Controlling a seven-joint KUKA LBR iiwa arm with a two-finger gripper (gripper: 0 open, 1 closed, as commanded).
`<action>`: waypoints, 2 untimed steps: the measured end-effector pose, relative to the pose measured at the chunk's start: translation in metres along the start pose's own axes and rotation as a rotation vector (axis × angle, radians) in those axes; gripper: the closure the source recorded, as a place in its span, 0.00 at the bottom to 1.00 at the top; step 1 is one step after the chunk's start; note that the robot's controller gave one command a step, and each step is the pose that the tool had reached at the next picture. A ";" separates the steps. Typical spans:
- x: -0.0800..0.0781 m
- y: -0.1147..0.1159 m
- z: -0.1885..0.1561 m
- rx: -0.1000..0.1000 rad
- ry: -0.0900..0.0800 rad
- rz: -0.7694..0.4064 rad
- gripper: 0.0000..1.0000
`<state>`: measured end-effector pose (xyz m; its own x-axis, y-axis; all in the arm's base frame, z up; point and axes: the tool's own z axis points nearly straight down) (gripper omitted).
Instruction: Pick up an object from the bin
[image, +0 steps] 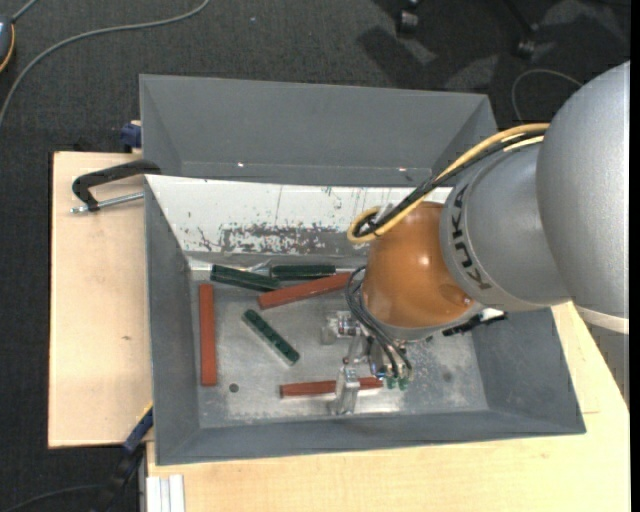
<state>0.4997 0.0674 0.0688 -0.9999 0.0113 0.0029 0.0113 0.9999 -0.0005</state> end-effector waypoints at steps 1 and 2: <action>-0.001 0.001 -0.002 -0.001 -0.003 -0.002 1.00; -0.029 0.010 -0.135 -0.005 -0.018 0.054 1.00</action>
Offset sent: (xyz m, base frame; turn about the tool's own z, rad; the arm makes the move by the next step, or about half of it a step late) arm 0.0000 0.0000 0.0000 0.0000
